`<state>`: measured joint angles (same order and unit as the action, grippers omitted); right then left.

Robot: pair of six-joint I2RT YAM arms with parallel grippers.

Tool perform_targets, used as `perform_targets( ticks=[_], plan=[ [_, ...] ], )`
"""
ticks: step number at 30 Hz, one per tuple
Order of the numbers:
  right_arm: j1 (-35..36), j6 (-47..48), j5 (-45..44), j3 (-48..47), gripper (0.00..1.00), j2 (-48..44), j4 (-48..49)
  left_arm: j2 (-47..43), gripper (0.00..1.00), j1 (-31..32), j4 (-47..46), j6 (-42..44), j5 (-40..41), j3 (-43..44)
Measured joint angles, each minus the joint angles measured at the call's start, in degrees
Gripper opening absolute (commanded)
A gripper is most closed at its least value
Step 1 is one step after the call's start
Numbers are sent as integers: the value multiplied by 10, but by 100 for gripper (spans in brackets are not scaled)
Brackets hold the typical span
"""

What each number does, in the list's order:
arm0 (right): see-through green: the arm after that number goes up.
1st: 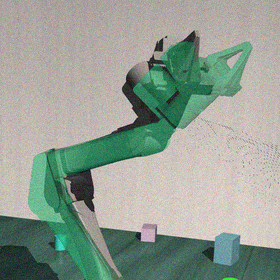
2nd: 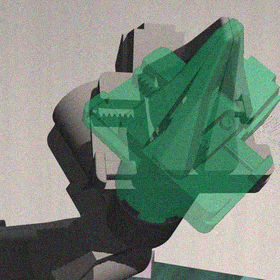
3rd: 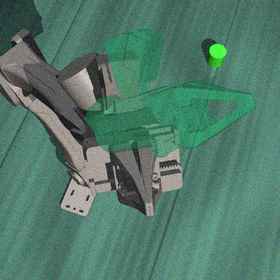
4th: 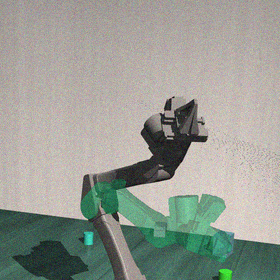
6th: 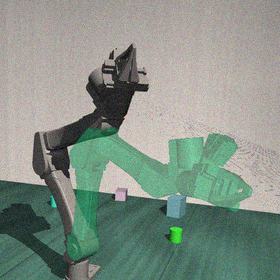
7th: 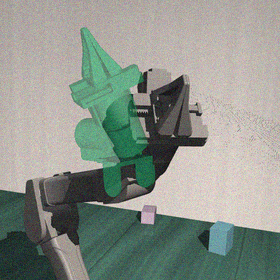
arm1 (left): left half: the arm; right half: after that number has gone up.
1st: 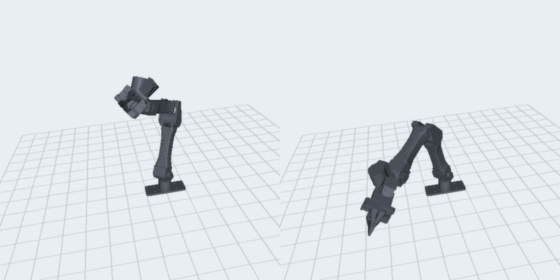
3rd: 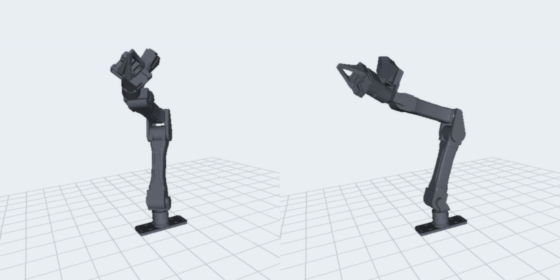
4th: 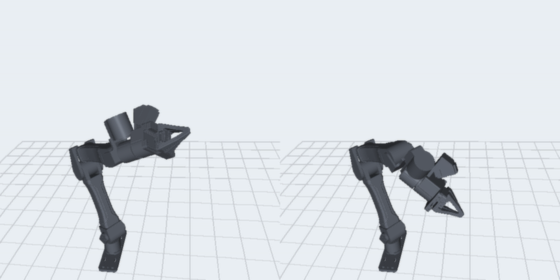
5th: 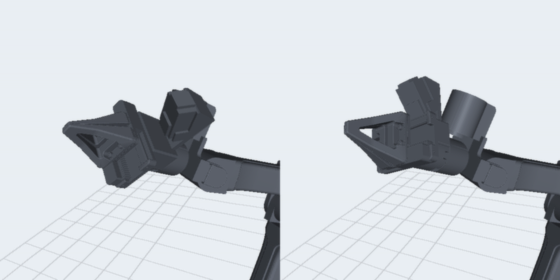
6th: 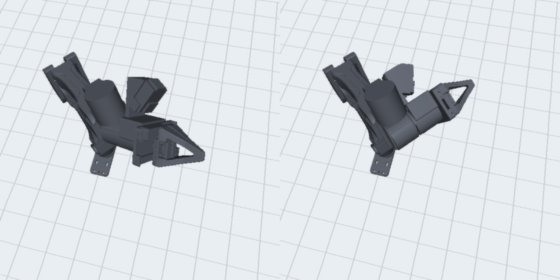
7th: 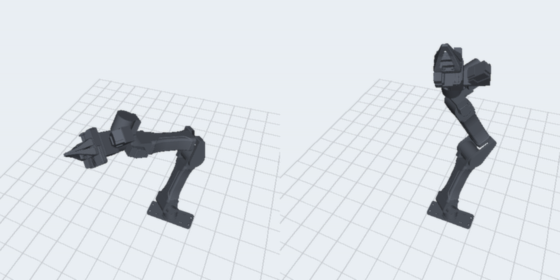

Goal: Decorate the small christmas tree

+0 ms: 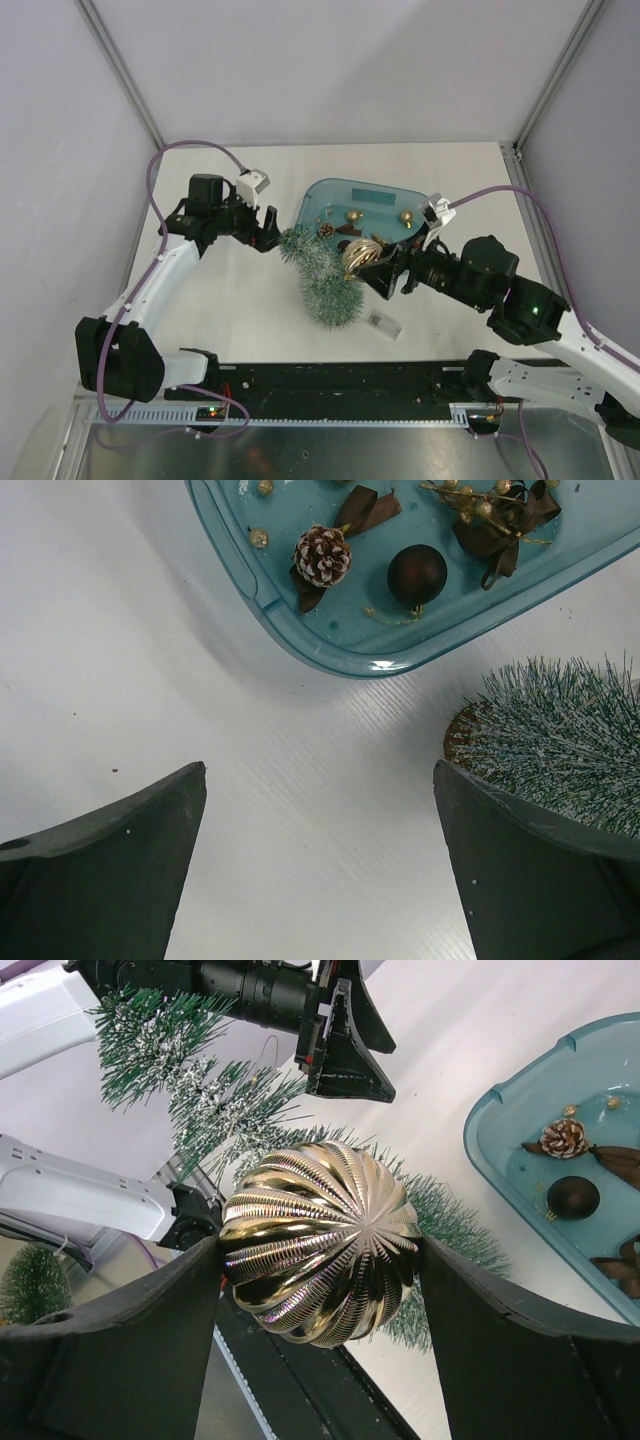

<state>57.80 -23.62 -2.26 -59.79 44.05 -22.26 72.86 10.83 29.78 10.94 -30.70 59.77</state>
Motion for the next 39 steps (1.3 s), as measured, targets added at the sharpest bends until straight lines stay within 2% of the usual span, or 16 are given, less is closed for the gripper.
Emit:
perform_targets(
  ticks=[21,39],
  plan=[
    [4,1,-16,0,45,-23,-40,0,100,0,0,0,-1,0],
    [25,3,-22,-2,45,-11,-25,0,100,0,0,0,-2,0]
  ],
)
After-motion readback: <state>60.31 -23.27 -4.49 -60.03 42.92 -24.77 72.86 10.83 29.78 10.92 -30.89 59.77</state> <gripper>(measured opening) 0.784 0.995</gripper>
